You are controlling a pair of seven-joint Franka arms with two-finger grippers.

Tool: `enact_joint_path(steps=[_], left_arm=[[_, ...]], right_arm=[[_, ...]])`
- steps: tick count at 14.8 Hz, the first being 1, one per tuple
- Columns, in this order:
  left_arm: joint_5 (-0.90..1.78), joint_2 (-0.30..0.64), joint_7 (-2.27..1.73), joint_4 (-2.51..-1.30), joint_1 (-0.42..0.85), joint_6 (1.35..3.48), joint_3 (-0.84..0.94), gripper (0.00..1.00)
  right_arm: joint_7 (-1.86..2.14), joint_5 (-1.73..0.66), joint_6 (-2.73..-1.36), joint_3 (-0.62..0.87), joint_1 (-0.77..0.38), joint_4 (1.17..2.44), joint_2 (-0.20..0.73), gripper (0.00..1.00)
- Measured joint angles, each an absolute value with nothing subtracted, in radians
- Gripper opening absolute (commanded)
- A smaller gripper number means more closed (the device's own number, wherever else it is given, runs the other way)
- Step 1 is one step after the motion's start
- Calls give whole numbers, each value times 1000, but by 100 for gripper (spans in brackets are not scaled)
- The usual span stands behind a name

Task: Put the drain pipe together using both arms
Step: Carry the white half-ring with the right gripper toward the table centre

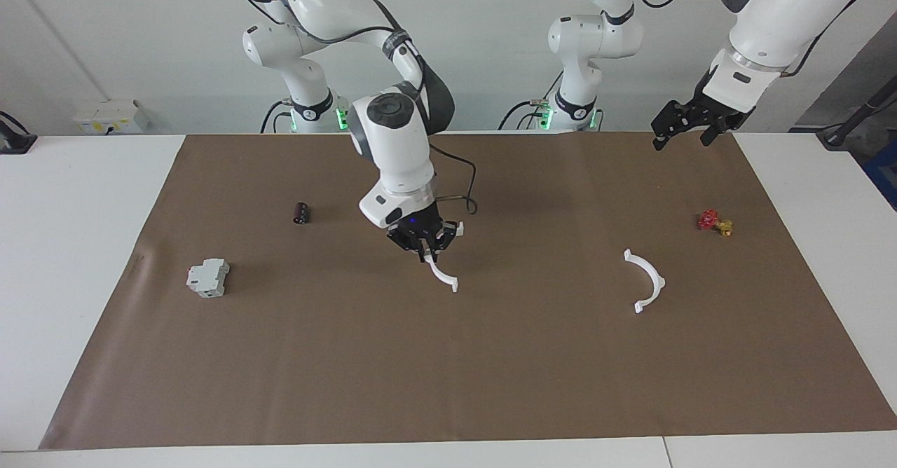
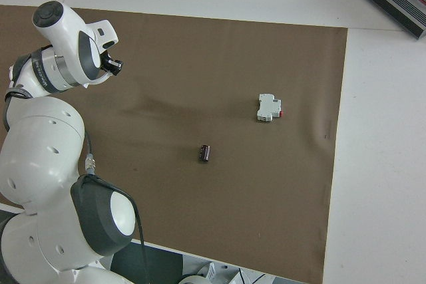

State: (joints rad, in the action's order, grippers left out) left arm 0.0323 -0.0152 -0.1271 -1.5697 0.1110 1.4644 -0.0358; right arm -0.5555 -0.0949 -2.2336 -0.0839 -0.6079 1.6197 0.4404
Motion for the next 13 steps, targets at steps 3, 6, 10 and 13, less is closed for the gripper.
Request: enact_joint_path(steps=[3, 6, 10, 13], left_arm=[[32, -15, -127, -1570, 111, 1465, -36, 100], [32, -15, -127, -1570, 111, 1466, -36, 100], [32, -14, -127, -1570, 111, 1467, -36, 100], [32, -14, -127, -1570, 111, 1467, -36, 100]], right_arm=[[-517, -94, -2234, -47, -614, 1596, 486, 0], [-512, -93, -2234, -37, -625, 1586, 511, 0], [-510, -81, -2234, -36, -654, 1584, 527, 0], [-510, -42, -2224, -40, -647, 1587, 538, 0]])
